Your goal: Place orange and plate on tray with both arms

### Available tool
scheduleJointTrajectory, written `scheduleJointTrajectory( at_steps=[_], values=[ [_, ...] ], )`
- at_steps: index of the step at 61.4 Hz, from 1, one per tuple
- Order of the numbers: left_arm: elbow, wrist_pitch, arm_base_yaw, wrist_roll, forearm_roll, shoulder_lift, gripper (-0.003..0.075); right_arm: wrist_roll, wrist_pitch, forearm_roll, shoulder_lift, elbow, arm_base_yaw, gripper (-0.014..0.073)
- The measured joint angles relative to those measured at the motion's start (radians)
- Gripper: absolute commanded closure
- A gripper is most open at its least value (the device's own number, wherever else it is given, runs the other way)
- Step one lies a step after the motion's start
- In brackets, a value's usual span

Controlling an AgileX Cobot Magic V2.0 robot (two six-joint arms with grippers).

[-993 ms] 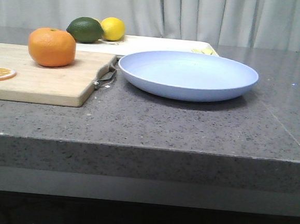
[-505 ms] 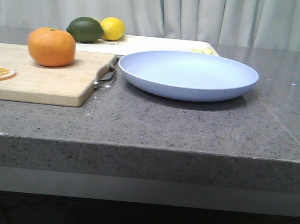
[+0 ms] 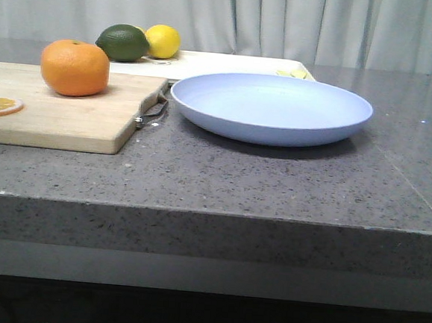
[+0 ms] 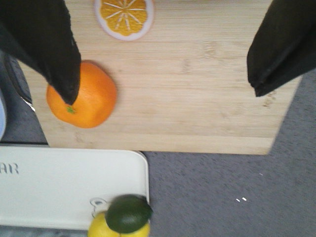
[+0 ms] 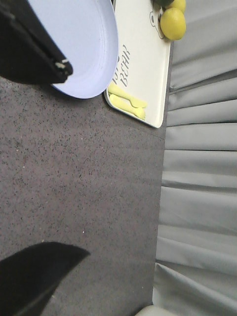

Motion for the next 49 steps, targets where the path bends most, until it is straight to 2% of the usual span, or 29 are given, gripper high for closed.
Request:
scheduleJointTrajectory(
  at_steps=[10, 23, 36, 49],
  values=[
    [-0.197, 0.149, -0.082, 0.0, -0.023, 0.178, 0.0069, 0.0, -0.002, 0.0, 0.0, 0.0, 0.0, -0.0057],
    [-0.363, 0.21, -0.155, 0.0, -0.027, 0.372, 0.0069, 0.0, -0.003, 0.0, 0.0, 0.0, 0.0, -0.0057],
    [-0.464, 0.266, -0.183, 0.0, -0.029, 0.504, 0.0069, 0.0, -0.003, 0.002, 0.0, 0.0, 0.0, -0.0057],
    [-0.497, 0.271, -0.183, 0.0, -0.029, 0.564, 0.0069, 0.0, -0.003, 0.002, 0.0, 0.0, 0.0, -0.0057]
  ],
)
